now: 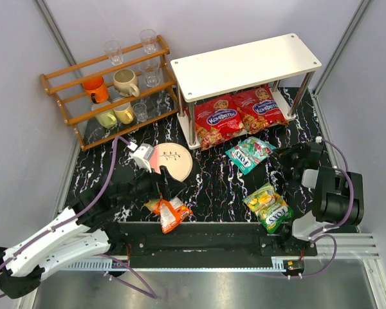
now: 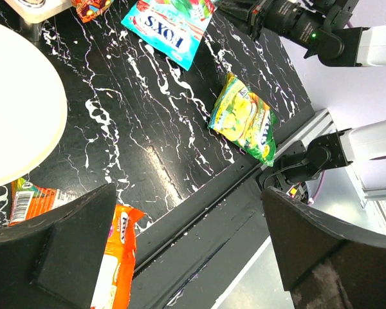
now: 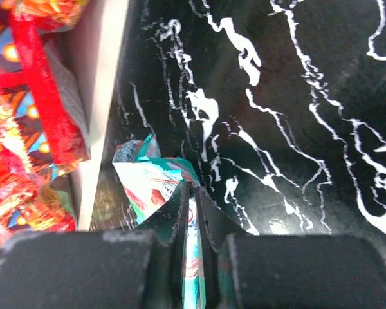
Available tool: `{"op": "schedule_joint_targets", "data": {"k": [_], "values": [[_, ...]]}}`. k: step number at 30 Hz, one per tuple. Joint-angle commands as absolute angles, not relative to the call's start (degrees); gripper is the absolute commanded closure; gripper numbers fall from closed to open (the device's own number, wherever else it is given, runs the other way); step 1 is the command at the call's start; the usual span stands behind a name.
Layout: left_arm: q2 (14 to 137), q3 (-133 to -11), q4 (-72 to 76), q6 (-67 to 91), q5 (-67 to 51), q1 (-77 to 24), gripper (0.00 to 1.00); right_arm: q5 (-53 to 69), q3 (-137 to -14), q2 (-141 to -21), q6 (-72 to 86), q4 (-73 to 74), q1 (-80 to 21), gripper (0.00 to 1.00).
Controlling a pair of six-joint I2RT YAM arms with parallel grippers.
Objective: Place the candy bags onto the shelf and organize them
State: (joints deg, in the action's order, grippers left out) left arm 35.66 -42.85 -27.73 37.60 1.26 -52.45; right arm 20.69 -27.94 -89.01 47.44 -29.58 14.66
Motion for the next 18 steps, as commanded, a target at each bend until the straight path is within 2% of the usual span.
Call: {"op": "schedule_joint_targets", "data": {"k": [1,6,11,15,18], "values": [[34.8,-42.5,-26.5,38.7,0.4,-52.3,0.01,25.7,-26.3,-84.8,48.0,-35.7,14.9,0.90],[34.8,-42.3,-25.8,39.0,0.3,-52.3,0.01,25.8,-23.2,-68.8,46.9,-25.0,14.7,0.94],[33.7,-41.2,-25.4,39.6,0.3,-52.3,0.01,23.2,-22.3,-48.0,44.7,-3.7,14.5,0.97],[32.8,-40.3,-24.7,40.4,0.3,-52.4,0.01,24.7,-22.3,-38.0,45.2,10.0,12.8,0.98],[32.4,-39.8,-24.5,40.7,-1.0,-52.4,0.01,25.4,-21.0,-32.8,47.0,14.4,11.1,0.99]]}}
